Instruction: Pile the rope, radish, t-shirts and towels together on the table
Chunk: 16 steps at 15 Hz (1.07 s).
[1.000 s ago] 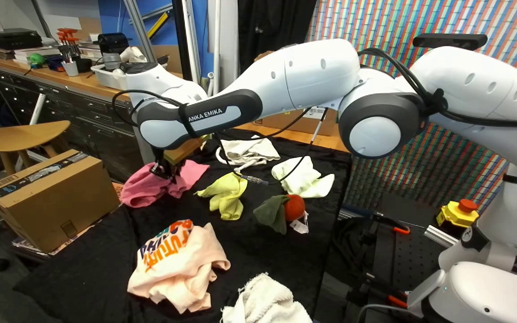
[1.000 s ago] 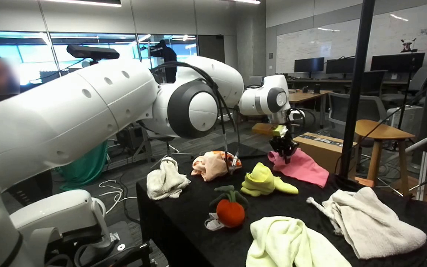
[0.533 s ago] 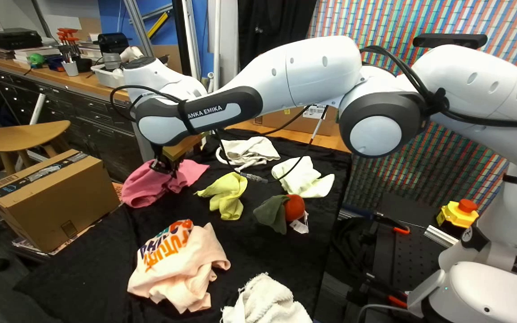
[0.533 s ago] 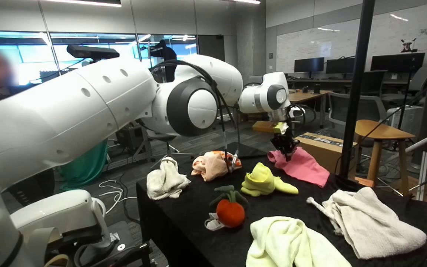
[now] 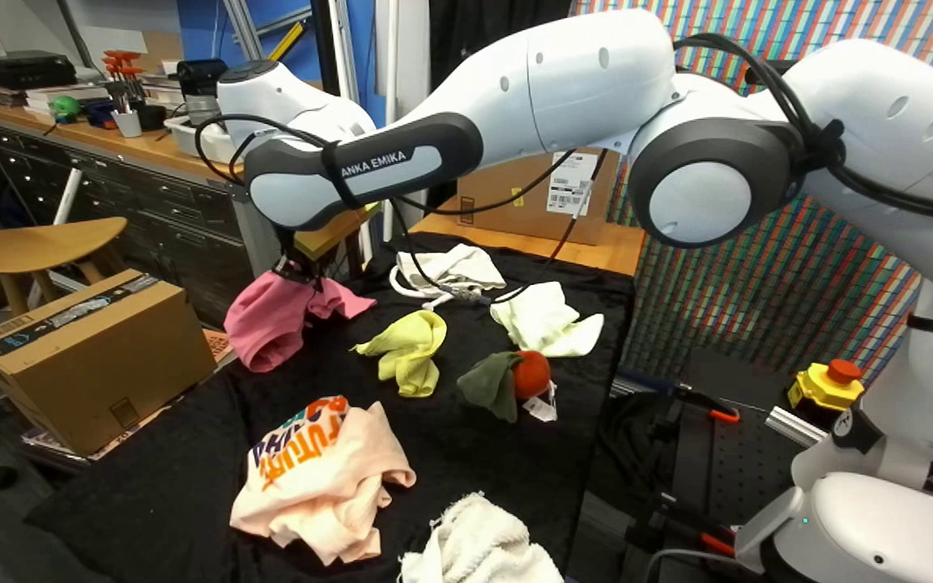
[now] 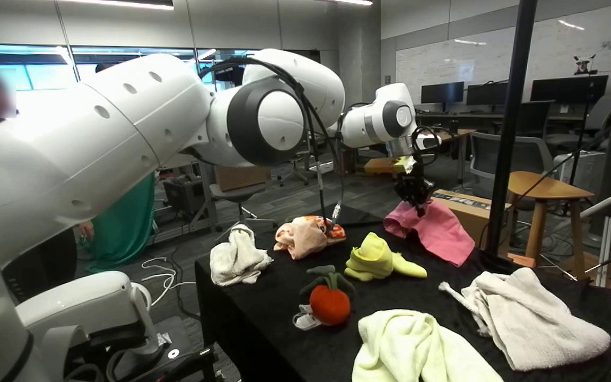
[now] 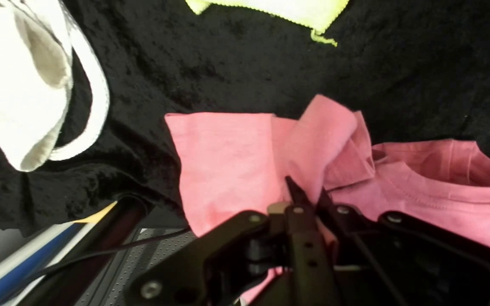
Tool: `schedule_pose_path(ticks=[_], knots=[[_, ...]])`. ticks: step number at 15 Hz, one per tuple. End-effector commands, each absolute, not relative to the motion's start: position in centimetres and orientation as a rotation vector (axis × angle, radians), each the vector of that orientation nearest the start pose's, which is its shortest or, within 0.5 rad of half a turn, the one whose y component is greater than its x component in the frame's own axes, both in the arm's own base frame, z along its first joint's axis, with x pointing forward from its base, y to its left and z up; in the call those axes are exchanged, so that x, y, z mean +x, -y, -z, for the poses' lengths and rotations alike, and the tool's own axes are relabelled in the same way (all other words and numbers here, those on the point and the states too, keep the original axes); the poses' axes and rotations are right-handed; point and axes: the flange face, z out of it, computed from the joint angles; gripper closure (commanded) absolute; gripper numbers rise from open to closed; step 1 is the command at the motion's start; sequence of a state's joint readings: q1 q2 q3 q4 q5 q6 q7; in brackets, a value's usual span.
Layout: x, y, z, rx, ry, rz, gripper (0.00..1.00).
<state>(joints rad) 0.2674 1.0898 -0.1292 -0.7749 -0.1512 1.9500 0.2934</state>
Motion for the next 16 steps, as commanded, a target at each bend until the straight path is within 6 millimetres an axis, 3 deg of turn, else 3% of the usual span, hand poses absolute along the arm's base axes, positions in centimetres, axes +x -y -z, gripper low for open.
schedule_pose_path(ticks=[1, 6, 9, 16], knots=[[77.8, -12.1, -30.3, -3.369, -0.215, 0.257, 0.97], [75.8, -5.7, -30.6, -3.350, -0.506, 0.242, 0.97], [74.0, -0.7, -30.7, -3.301, -0.710, 0.214, 0.97], [66.6, 12.8, -30.6, -3.085, -1.259, 0.157, 0.97]])
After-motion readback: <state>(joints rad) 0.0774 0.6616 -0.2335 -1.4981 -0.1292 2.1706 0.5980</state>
